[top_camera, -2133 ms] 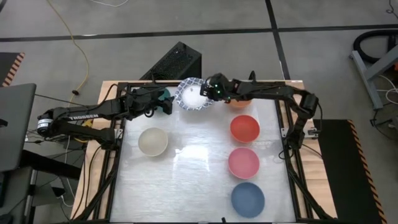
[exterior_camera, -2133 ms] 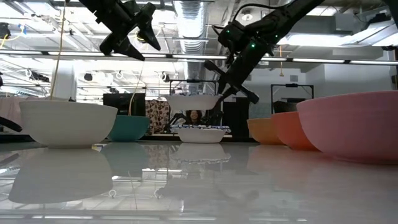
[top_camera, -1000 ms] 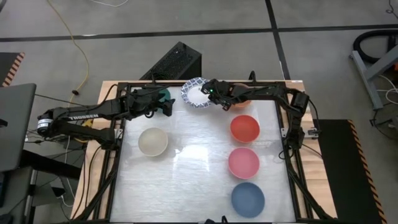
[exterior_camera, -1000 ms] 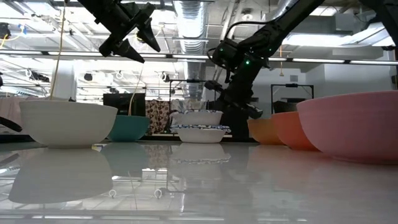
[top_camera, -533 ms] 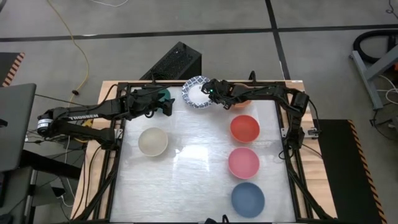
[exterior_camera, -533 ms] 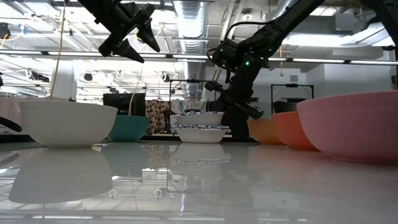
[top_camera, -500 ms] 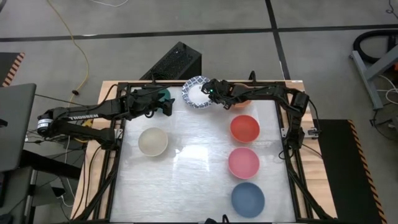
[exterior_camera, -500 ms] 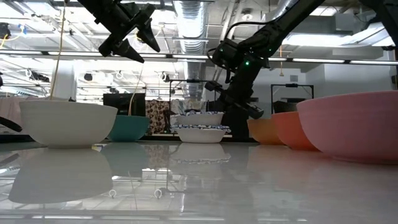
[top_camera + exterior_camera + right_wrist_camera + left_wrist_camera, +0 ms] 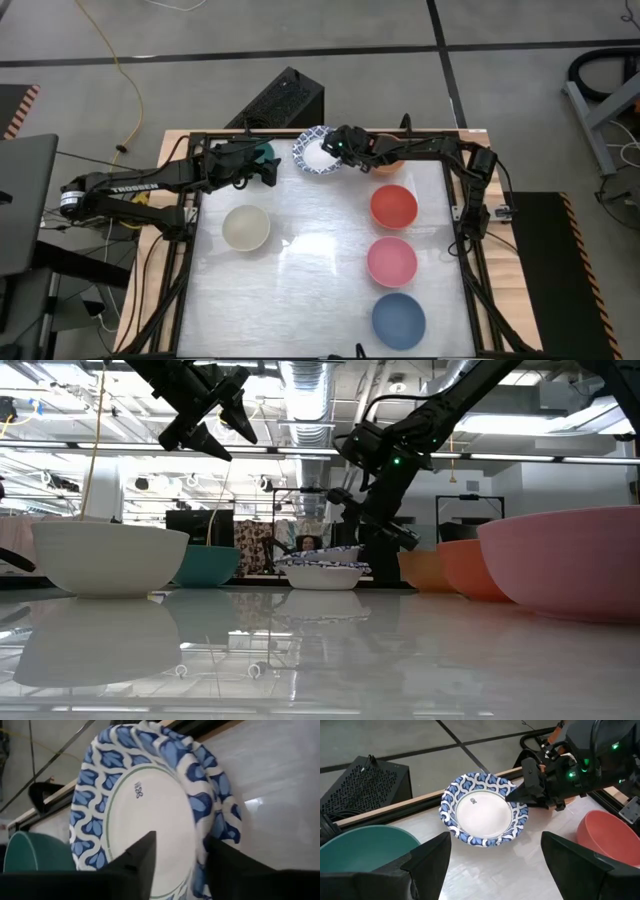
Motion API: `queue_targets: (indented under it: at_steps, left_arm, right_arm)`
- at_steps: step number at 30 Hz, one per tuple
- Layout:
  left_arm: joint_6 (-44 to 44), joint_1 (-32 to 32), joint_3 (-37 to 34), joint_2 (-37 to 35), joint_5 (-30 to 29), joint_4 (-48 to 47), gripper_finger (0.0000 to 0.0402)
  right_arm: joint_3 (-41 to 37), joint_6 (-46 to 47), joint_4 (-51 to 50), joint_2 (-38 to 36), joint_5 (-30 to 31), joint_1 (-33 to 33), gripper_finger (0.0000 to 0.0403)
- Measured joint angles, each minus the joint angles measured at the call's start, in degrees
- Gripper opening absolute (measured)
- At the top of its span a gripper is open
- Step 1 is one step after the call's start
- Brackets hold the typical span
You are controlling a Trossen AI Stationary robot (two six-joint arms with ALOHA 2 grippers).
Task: Nest bowls inside each other by size order
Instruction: Stack the bottom white and blue plate on top of the top white and blue plate, then stack the brown bowl on top of the white and blue plate
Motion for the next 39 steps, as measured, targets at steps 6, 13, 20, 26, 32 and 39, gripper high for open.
queue_targets:
  at_steps: [6, 13, 20, 26, 32, 39]
  left_arm:
    - [-0.1, 0.0, 0.0, 0.0, 0.8, -0.4, 0.0297]
    - [-0.1, 0.0, 0.0, 0.0, 0.8, -0.7, 0.0297]
    - [-0.1, 0.0, 0.0, 0.0, 0.8, -0.7, 0.0297]
    - [-0.1, 0.0, 0.0, 0.0, 0.8, -0.7, 0.0297]
    - [0.1, 0.0, 0.0, 0.0, 4.1, -0.7, 0.0297]
    - [0.3, 0.0, 0.0, 0.0, 13.8, -0.7, 0.0297]
  right_arm:
    - [0.0, -4.4, 1.6, -0.2, -2.0, 0.0, 0.0247]
    - [0.0, -7.2, -0.4, -1.2, -4.6, 0.0, 0.0258]
    - [0.0, -9.3, -2.6, -4.2, -4.7, -0.1, 0.0259]
    - [0.0, -12.5, -8.8, -5.8, -4.7, -0.4, 0.0259]
    - [-0.1, -20.1, -10.7, -9.2, -4.8, -0.2, 0.0259]
    - [0.0, -31.0, -18.4, -20.1, -2.5, -1.2, 0.0258]
